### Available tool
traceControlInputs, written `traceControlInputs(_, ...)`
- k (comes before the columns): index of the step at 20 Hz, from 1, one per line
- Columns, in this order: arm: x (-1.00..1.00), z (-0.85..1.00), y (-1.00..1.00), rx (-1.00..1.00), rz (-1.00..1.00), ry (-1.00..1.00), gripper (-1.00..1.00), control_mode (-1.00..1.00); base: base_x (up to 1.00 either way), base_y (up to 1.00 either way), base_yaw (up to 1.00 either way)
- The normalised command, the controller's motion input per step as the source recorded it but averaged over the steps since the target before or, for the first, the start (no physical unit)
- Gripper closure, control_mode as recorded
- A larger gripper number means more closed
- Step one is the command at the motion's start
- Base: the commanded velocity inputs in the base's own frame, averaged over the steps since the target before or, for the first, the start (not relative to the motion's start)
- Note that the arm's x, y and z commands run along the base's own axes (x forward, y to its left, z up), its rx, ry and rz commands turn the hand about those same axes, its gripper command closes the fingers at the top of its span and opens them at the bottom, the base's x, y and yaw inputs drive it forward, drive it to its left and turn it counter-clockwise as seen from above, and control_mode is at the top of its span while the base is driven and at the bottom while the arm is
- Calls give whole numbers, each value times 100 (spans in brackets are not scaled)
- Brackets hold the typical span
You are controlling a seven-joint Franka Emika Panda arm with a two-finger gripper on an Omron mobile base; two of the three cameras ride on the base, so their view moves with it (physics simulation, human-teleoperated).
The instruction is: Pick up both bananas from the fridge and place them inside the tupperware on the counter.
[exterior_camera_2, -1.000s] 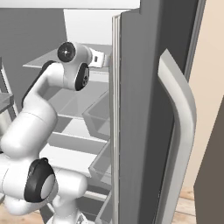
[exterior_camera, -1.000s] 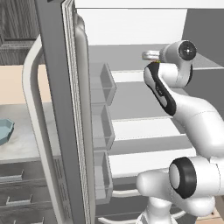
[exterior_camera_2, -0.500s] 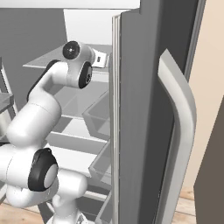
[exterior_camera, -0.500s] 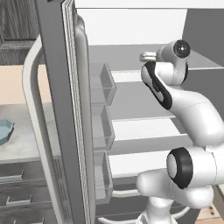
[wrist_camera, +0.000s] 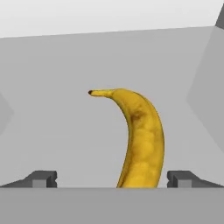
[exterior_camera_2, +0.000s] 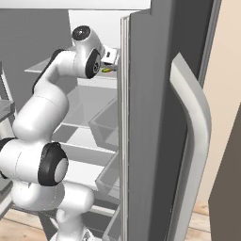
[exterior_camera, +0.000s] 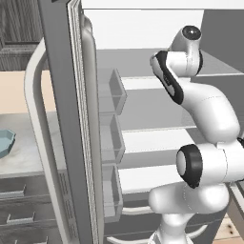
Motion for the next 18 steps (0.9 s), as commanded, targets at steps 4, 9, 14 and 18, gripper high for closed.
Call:
traceControlInputs(4,4,-7,0,0,0,-7,-100,-100,0,0,0)
traceControlInputs(9,3,-20,-5,0,0,-24,-100,-100,0,0,0)
traceControlInputs(14,9,-21,-9,0,0,-8,-100,-100,0,0,0)
traceControlInputs(18,24,-12,-10,0,0,2,-100,-100,0,0,0)
